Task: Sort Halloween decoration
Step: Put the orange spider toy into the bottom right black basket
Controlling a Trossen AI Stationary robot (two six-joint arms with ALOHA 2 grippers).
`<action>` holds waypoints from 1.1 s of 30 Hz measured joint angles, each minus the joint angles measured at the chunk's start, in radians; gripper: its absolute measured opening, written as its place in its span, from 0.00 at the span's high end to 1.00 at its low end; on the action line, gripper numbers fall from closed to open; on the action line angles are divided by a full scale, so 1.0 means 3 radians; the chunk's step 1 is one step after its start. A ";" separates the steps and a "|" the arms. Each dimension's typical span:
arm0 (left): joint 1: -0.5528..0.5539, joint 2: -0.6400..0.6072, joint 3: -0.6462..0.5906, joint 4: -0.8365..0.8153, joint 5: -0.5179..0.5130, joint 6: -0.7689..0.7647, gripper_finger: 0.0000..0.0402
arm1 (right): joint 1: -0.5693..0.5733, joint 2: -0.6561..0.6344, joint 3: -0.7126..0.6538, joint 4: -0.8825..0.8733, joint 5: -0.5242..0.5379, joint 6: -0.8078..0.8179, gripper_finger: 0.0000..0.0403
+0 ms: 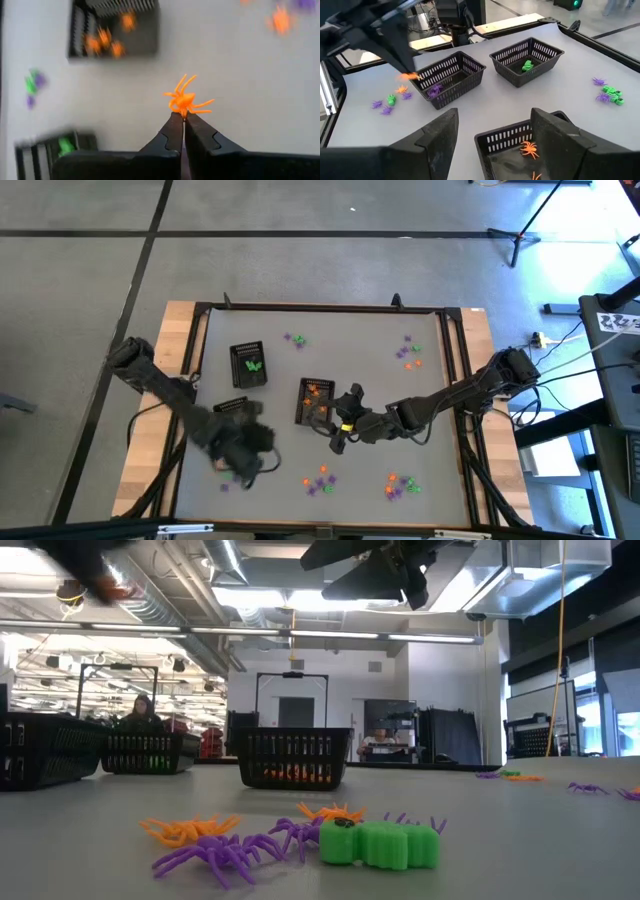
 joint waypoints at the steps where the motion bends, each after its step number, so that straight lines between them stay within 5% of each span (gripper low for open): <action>1: 0.0136 -0.0013 0.0000 0.0184 0.0025 0.0218 1.00 | 0.0000 -0.0019 0.0000 -0.0025 0.0000 -0.0009 0.39; 9: 0.1108 -0.0001 -0.0193 0.1711 0.0993 0.1477 1.00 | 0.0181 -0.0267 0.0001 -0.0423 0.0338 0.0021 0.39; 18: 0.1863 0.0002 -0.0734 0.2546 0.1568 0.1311 0.99 | 0.0584 -0.0454 0.0003 -0.0632 0.1293 0.0016 0.39; 28: 0.2041 0.0002 -0.0766 0.2503 0.1600 0.1331 0.72 | 0.0584 -0.0454 0.0003 -0.0668 0.1270 0.0015 0.39; 33: 0.2026 -0.0039 -0.0444 0.1535 0.1627 0.1379 0.67 | 0.0585 -0.0454 0.0003 -0.0669 0.1269 0.0017 0.39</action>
